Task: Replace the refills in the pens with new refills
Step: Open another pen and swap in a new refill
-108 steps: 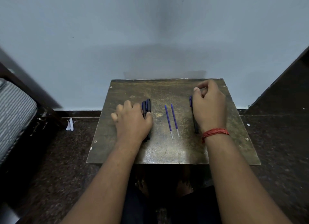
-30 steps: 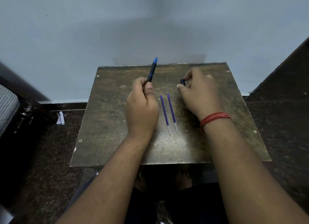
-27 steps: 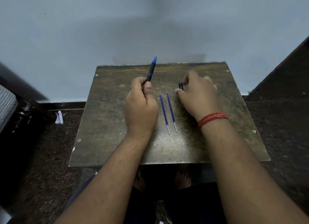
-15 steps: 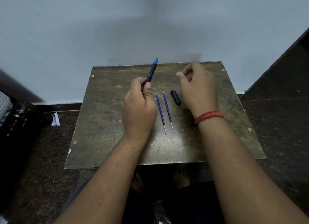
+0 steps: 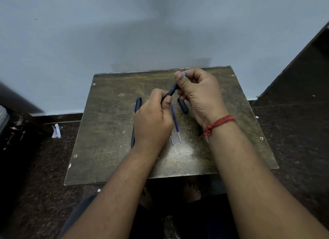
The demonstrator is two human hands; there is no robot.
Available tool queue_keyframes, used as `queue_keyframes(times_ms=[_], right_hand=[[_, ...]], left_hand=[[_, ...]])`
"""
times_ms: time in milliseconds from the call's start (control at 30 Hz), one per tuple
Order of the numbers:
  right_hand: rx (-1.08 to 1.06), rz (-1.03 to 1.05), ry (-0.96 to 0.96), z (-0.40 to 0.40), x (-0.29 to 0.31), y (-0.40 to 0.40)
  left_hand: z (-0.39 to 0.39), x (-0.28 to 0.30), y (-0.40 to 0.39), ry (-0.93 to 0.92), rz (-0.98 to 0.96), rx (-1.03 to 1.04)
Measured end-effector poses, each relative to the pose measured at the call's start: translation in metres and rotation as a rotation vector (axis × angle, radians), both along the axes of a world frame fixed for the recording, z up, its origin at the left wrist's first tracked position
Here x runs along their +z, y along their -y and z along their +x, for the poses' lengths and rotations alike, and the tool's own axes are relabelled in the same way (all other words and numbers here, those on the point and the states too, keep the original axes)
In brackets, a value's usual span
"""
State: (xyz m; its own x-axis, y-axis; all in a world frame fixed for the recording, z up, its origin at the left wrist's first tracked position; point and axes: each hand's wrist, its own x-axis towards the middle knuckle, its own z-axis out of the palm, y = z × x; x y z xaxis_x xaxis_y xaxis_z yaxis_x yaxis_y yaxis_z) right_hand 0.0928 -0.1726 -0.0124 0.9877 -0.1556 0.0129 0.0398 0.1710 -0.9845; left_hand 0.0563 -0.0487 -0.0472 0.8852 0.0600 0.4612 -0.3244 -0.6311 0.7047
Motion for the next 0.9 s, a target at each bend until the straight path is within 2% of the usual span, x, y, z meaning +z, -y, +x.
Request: queue_keyframes(times_ms=[333, 600, 800, 900], right_hand=[[0.177, 0.126, 0.028, 0.004, -0.004, 0.0049], [0.088, 0.038, 0.005, 0.0043, -0.0057, 0.0014], [0.151, 0.141, -0.017, 0.0022, -0.0001, 0.0056], [0.105, 0.102, -0.017, 0.0022, 0.0003, 0.0039]], left_hand=[[0.004, -0.0046, -0.0022, -0.038, -0.077, 0.01], [0.0042, -0.0038, -0.0031, -0.059, -0.077, 0.019], [0.0046, -0.004, -0.0035, -0.07, -0.083, 0.02], [0.0053, -0.0041, -0.0028, -0.07, -0.084, 0.022]])
